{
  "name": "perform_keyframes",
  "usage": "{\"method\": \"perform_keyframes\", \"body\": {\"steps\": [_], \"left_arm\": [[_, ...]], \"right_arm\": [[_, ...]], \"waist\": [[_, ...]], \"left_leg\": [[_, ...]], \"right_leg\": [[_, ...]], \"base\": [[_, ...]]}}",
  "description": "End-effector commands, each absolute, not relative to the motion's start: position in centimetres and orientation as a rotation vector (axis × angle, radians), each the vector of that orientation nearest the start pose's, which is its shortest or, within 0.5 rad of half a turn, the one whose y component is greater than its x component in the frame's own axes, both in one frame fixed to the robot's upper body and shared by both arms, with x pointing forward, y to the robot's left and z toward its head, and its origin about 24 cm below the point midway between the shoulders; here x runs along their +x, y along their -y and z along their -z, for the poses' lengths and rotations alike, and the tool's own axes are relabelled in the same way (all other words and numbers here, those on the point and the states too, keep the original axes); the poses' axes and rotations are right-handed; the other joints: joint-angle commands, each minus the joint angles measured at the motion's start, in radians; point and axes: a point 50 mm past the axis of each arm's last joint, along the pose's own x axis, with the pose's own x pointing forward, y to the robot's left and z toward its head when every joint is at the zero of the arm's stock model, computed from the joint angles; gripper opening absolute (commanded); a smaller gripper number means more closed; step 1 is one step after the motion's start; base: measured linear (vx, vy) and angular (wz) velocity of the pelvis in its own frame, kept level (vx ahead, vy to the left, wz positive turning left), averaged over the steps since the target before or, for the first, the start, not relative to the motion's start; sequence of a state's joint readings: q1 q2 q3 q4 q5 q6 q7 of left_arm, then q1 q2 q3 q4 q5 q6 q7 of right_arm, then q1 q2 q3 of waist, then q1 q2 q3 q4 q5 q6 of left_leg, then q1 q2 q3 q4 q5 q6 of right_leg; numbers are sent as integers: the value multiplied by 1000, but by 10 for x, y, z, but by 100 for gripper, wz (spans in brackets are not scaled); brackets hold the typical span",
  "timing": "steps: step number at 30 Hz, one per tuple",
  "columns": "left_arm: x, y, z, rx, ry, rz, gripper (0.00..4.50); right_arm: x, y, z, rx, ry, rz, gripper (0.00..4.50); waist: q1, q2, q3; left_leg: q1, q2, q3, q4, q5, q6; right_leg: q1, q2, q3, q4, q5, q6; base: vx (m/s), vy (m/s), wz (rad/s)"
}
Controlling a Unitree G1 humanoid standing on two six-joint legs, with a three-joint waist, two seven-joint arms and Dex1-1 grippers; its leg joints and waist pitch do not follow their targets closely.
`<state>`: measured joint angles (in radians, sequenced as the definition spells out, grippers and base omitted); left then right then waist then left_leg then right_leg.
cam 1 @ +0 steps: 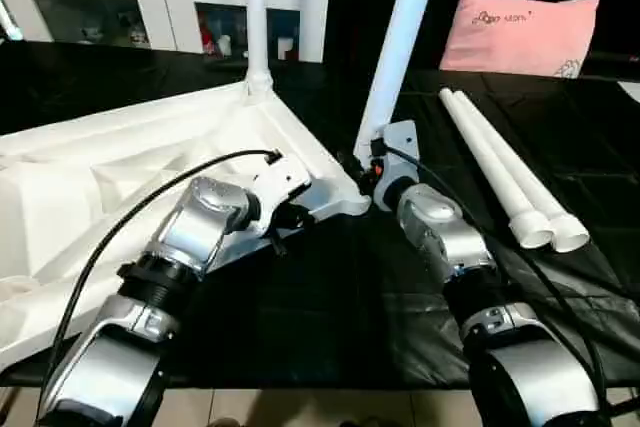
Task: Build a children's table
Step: Rotate leg to tighten
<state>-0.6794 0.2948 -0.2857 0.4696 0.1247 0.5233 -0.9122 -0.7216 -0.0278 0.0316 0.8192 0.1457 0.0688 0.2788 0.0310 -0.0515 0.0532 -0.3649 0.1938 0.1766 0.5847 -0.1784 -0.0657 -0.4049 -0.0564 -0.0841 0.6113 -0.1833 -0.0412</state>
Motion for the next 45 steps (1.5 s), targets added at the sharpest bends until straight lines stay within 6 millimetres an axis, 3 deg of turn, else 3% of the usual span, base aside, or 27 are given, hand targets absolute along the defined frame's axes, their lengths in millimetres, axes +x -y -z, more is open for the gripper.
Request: {"method": "perform_keyframes", "body": {"steps": [1,5,7,9,15,19,24,26,28,30,31,35,39,45], "left_arm": [[338,-97,-96,443,-459,1067,0],[339,-98,-96,445,-465,1053,0],[338,-98,-96,445,-467,1045,0],[339,-99,-96,446,-468,1041,0],[342,-103,-94,461,-476,1012,0],[346,-109,-91,476,-482,989,0],[349,-114,-88,523,-471,992,0],[347,-115,-84,551,-456,1041,0],[345,-116,-81,549,-449,1086,0],[344,-118,-79,552,-460,1116,0],[344,-119,-77,555,-467,1129,0],[343,-121,-76,539,-467,1167,0],[339,-123,-75,562,-454,1291,0],[334,-131,-75,615,-461,1417,0]], "right_arm": [[342,105,0,-1,-483,-350,191],[341,103,3,16,-489,-364,191],[341,103,3,48,-489,-355,247],[341,103,3,56,-487,-352,247],[340,104,0,81,-441,-363,313],[335,107,-2,100,-376,-405,354],[321,114,-5,123,-307,-490,387],[313,120,-8,150,-289,-533,398],[309,124,-11,161,-267,-574,423],[305,128,-16,148,-245,-631,430],[302,131,-20,131,-233,-674,446],[298,138,-27,83,-216,-748,446],[293,157,-39,-2,-224,-856,446],[289,175,-57,-139,-251,-1046,446]], "waist": [[6,17,-58],[3,21,-58],[3,23,-59],[3,22,-62],[9,30,-63],[17,26,-65],[26,25,-59],[28,33,-58],[31,29,-61],[29,34,-61],[29,29,-60],[34,32,-59],[42,31,-60],[59,29,-58]], "left_leg": [[12,43,-13,-68,-211,7],[13,43,-16,-69,-246,-12],[13,42,-16,-70,-242,-13],[14,42,-16,-68,-232,-12],[12,42,-14,-67,-199,-3],[10,43,-14,-67,-187,6],[10,42,-14,-68,-211,17],[10,40,-16,-69,-216,21],[9,42,-16,-68,-217,22],[8,41,-17,-69,-214,23],[7,42,-17,-68,-212,27],[7,41,-15,-64,-193,38],[7,41,-14,-61,-166,52],[8,42,-12,-59,-176,59]], "right_leg": [[54,-92,62,-81,-223,-187],[53,-92,63,-84,-264,-166],[54,-91,64,-82,-243,-169],[54,-91,65,-80,-224,-177],[58,-90,64,-72,-131,-205],[62,-90,63,-69,-104,-207],[63,-91,64,-83,-186,-173],[61,-90,63,-88,-203,-169],[62,-91,63,-87,-204,-164],[62,-91,62,-86,-197,-170],[63,-91,61,-84,-192,-173],[64,-94,62,-85,-203,-169],[65,-91,62,-81,-165,-180],[66,-93,61,-84,-198,-167]], "base": [[0,0,0],[0,0,0],[0,0,0],[0,0,0],[0,0,0],[0,0,0],[0,0,0],[0,0,0],[0,0,0],[0,0,0],[0,0,0],[0,0,0],[0,0,0],[0,0,0]]}}
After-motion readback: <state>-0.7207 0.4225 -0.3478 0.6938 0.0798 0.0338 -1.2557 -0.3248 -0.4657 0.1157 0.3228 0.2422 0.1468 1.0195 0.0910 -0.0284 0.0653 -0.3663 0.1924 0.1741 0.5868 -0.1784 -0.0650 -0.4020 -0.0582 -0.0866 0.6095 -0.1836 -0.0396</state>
